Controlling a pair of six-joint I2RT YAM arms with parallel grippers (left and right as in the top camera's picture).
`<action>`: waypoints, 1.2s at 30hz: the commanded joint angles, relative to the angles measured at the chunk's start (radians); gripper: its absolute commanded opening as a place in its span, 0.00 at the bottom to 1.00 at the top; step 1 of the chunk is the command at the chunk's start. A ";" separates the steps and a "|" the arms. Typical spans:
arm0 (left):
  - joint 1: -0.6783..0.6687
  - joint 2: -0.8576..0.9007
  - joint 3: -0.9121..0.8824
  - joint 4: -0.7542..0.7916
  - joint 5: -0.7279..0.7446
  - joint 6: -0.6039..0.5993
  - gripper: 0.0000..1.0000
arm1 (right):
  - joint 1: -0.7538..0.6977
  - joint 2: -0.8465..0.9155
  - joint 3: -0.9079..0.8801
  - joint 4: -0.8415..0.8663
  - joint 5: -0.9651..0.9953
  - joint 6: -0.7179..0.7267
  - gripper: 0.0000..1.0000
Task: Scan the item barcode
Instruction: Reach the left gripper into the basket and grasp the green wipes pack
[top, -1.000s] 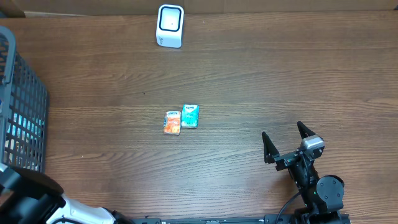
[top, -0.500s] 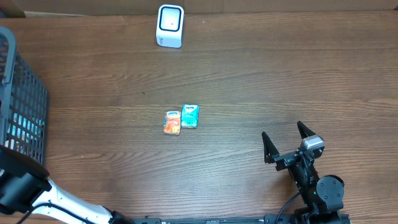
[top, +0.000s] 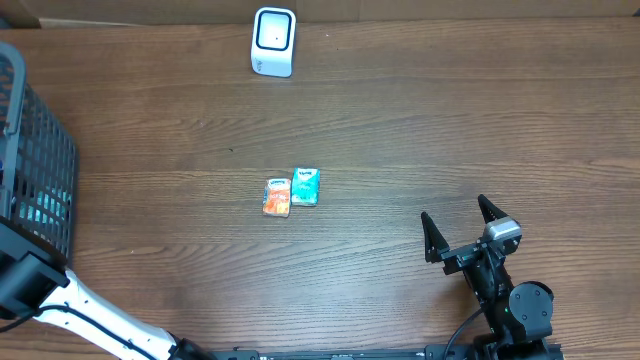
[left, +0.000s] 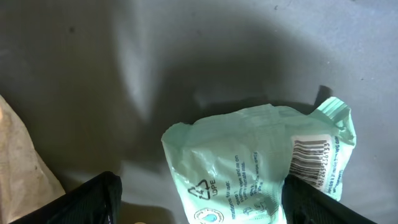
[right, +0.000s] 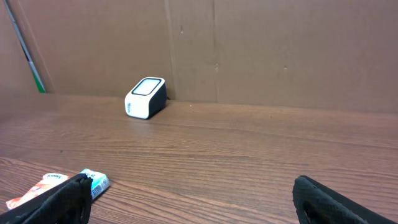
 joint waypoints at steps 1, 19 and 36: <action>-0.004 0.061 -0.003 0.004 -0.003 -0.003 0.82 | -0.003 -0.007 -0.010 0.006 0.003 0.002 1.00; -0.006 0.048 0.115 -0.009 0.086 0.082 0.04 | -0.003 -0.007 -0.010 0.006 0.003 0.002 1.00; -0.112 -0.025 0.299 -0.061 0.102 0.124 0.04 | -0.003 -0.007 -0.010 0.006 0.003 0.002 1.00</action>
